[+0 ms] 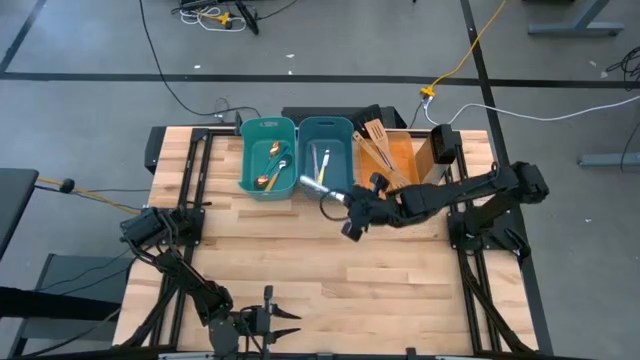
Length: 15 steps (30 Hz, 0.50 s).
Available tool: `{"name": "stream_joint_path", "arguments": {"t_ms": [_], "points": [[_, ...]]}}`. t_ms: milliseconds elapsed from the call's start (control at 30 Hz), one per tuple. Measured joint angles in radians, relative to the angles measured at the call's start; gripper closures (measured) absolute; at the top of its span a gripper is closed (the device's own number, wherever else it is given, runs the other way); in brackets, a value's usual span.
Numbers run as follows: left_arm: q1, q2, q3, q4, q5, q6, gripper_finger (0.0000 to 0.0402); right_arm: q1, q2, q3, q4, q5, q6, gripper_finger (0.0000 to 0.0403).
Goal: Pick & Place Kitchen Items
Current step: Put the silver table knife into the blue bin
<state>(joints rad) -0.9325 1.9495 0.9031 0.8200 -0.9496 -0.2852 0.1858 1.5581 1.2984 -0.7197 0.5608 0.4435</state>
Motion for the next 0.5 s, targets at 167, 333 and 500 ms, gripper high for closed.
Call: {"name": "stream_joint_path", "arguments": {"t_ms": [167, 333, 500], "points": [[0.0, 0.0, 0.0, 0.0, -0.013, 0.0, 0.028, -0.077, 0.0, 0.0, 0.023, -0.005, 0.0, 0.032], [0.0, 0.0, 0.0, 0.001, -0.052, -0.019, 0.028, -0.162, 0.0, 0.0, 0.065, -0.05, -0.008, 0.032], [0.0, 0.0, 0.0, 0.0, -0.052, -0.019, 0.028, -0.233, 0.0, 0.0, 0.097, -0.061, -0.008, 0.032]]}}
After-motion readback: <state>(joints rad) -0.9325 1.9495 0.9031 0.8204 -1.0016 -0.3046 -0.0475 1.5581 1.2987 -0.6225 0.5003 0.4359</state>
